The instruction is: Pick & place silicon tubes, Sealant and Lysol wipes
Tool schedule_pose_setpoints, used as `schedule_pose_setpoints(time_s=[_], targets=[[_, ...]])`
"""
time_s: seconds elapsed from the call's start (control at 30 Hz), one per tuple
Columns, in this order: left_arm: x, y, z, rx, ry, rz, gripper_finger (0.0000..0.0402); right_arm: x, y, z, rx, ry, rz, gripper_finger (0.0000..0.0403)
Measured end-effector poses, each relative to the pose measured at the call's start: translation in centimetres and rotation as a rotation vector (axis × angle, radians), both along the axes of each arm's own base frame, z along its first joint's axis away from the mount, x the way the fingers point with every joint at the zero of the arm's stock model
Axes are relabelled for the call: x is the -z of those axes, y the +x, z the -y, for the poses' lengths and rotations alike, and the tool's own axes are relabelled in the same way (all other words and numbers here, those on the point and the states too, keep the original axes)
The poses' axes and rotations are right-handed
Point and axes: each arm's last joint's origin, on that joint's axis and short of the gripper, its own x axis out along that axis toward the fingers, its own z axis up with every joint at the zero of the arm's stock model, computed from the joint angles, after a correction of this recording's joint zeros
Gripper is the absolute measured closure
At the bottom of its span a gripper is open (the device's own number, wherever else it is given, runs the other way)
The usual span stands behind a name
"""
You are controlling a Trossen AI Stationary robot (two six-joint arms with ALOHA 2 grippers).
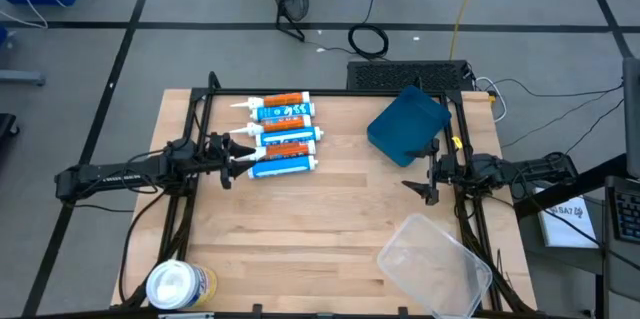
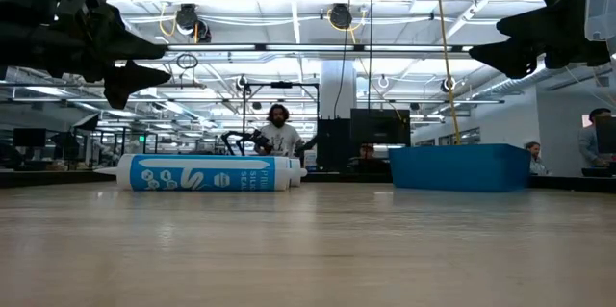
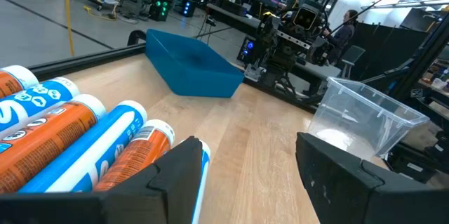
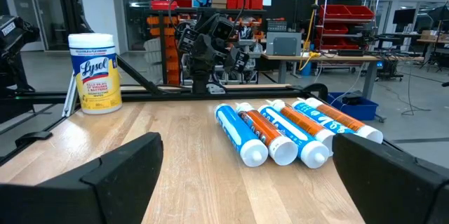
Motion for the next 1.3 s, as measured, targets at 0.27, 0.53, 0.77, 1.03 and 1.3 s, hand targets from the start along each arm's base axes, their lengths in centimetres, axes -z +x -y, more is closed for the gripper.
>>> schedule_pose_setpoints(time_s=[0.27, 0.53, 0.77, 1.03, 1.3], targets=[[0.0, 0.0, 0.0, 0.0, 0.0, 0.0, 0.0172, -0.01, 0.0, 0.0, 0.0, 0.0, 0.0, 0.0012], [0.01, 0.0, 0.0, 0.0, 0.0, 0.0, 0.0172, -0.01, 0.0, 0.0, 0.001, 0.0, 0.0, 0.0012], [0.01, 0.0, 0.0, 0.0, 0.0, 0.0, 0.0172, -0.01, 0.0, 0.0, 0.0, 0.0, 0.0, 0.0012], [0.0, 0.0, 0.0, 0.0, 0.0, 0.0, 0.0172, -0.01, 0.0, 0.0, 0.001, 0.0, 0.0, 0.0012], [-0.13, -0.01, -0.12, -0.032, -0.027, 0.019, 0.0172, 0.0, 0.0, 0.0, 0.0, 0.0, 0.0, 0.0012]])
